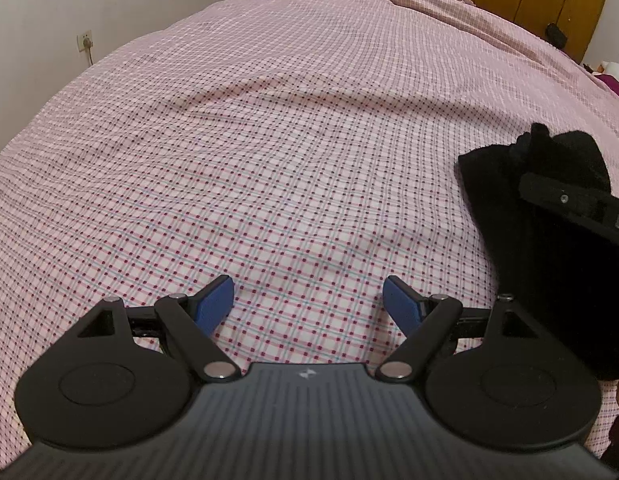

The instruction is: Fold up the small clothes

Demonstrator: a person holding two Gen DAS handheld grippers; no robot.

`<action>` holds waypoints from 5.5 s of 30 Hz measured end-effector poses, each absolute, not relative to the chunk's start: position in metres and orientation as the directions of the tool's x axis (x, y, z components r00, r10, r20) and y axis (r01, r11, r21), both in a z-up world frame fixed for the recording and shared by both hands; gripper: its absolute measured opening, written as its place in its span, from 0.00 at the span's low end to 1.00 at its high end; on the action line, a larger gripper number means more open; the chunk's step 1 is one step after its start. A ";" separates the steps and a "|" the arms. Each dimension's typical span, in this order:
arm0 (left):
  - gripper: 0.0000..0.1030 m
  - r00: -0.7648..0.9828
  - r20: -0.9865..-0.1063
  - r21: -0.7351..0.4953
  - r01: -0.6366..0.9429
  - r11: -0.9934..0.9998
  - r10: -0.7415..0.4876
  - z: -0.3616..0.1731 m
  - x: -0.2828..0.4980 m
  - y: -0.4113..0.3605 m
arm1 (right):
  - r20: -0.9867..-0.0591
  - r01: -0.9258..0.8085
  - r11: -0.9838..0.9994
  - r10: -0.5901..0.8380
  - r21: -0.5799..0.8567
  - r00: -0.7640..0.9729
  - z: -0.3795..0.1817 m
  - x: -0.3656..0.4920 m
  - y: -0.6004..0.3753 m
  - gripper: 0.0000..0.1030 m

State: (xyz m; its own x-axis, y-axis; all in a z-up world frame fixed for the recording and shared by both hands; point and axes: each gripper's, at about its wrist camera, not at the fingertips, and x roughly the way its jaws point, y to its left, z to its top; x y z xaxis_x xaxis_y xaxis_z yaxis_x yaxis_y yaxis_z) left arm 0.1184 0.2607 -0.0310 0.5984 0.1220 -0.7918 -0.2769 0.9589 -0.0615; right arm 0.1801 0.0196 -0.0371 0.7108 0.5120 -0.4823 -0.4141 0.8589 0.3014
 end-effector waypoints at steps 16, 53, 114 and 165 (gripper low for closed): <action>0.83 0.610 -0.783 -0.065 -0.275 0.959 0.122 -0.020 0.113 0.256 | -0.363 -0.514 0.783 0.620 0.351 0.696 -0.003 0.133 -0.015 0.50; 0.15 0.771 -0.636 -0.116 -0.113 0.987 0.014 -0.034 0.231 0.159 | -0.414 -0.273 0.887 0.422 0.373 0.807 -0.075 0.155 -0.114 0.57; 0.88 0.690 -0.634 -0.454 0.033 0.890 -0.349 -0.061 0.173 0.177 | -0.435 -0.264 0.765 0.573 0.587 0.695 -0.099 0.186 -0.127 0.76; 0.56 0.743 -0.601 -0.275 0.152 0.949 -0.293 -0.016 0.001 0.032 | -0.480 -0.150 0.917 0.326 0.369 0.814 -0.058 0.030 -0.244 0.57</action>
